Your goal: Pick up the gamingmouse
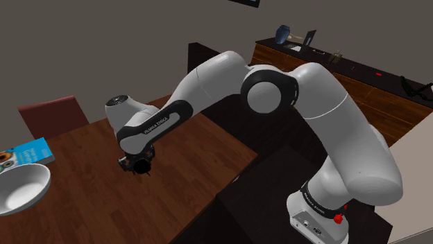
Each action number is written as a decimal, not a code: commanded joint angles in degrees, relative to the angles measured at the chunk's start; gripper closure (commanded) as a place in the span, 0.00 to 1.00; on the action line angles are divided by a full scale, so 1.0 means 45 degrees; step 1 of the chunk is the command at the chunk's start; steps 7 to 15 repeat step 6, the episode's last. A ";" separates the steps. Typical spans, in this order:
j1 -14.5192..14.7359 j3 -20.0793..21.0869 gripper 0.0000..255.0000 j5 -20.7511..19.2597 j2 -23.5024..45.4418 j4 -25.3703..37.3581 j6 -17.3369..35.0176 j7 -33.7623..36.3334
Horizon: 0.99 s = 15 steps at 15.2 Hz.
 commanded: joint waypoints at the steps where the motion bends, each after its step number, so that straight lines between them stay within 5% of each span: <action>1: -0.0034 0.0055 1.00 0.0047 -0.0283 -0.0082 -0.0206 -0.0008; 15: -0.0094 0.0130 1.00 0.0113 -0.0691 -0.0239 -0.0459 -0.0021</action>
